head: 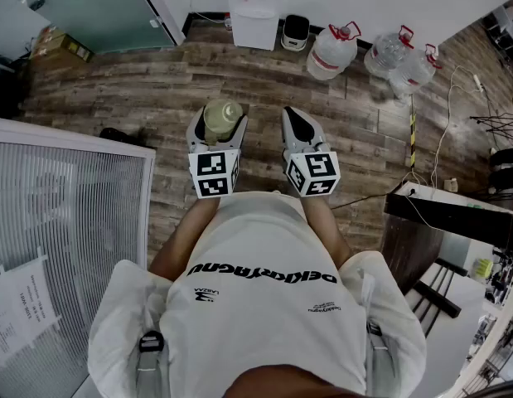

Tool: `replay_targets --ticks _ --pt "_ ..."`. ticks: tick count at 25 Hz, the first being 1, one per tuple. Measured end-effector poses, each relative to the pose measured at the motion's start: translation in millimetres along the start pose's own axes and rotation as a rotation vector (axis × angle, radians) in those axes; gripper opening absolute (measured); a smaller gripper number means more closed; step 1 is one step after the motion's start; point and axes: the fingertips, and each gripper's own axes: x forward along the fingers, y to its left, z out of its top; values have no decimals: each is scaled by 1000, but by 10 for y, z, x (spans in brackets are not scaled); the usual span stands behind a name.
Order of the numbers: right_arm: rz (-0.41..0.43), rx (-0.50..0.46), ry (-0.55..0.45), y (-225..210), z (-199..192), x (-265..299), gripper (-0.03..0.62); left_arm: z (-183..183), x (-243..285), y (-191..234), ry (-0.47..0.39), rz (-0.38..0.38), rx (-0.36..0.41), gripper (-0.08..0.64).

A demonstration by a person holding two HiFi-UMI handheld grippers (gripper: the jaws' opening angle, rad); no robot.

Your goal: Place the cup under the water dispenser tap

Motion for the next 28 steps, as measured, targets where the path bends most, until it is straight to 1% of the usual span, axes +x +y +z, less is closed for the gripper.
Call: replay_targets --ticks 4,7,11,15,20,25,28 --pt "39 26 15 -140 -43 -64 -2 4 57 -177 -4 -10 13 371" --pt "57 -1 19 -240 -52 -150 -2 4 92 -317 -7 -6 13 371" --pt "77 -8 15 -388 -74 -317 -2 -75 83 -548 -7 -3 5 371" --pt "83 -53 31 -476 -200 -446 -2 -199 31 -757 5 -11 10 371" --pt "107 -35 51 -467 -318 -473 -2 -271 22 -784 28 1 6 371" --pt "102 -28 56 -581 -330 -404 -2 -183 131 -819 0 0 16 371" --pt "90 -35 61 -714 -310 -284 -2 -177 295 -820 0 -11 10 371"
